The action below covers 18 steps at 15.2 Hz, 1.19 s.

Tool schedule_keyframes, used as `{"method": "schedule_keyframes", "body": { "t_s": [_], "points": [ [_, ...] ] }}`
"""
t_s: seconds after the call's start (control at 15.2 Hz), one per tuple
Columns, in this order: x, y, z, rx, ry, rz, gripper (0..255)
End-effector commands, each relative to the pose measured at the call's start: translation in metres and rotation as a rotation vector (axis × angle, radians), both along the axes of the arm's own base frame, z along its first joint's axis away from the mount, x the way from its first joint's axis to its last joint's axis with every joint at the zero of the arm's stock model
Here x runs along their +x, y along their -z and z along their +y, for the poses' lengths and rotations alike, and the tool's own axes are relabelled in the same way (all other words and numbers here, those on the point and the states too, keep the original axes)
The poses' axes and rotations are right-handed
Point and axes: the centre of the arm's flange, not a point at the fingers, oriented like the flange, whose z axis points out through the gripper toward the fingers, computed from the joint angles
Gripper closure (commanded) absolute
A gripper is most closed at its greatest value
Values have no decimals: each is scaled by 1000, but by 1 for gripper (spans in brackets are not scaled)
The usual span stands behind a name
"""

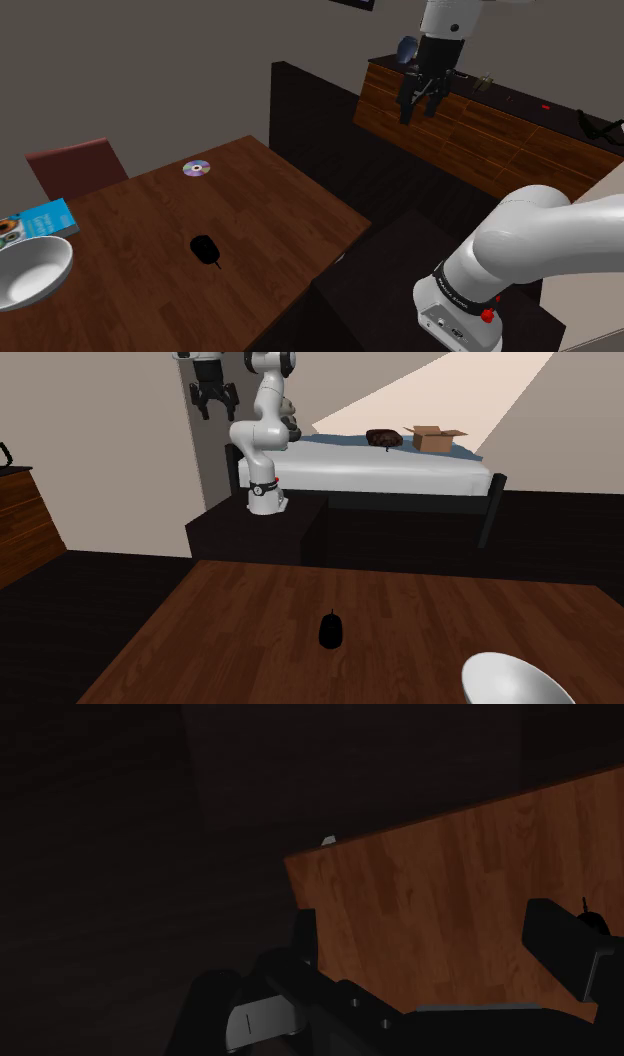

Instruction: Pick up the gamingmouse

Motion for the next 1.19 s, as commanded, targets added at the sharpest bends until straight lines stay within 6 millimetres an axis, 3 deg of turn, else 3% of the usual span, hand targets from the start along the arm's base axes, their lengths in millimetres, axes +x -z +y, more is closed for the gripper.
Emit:
{"method": "schedule_keyframes", "body": {
  "t_s": [0.0, 1.12],
  "points": [
    [0, 0, 0, 0, 0, 0, 0],
    [90, 150, 143, -13, -28, -3, 0]
  ]
}}
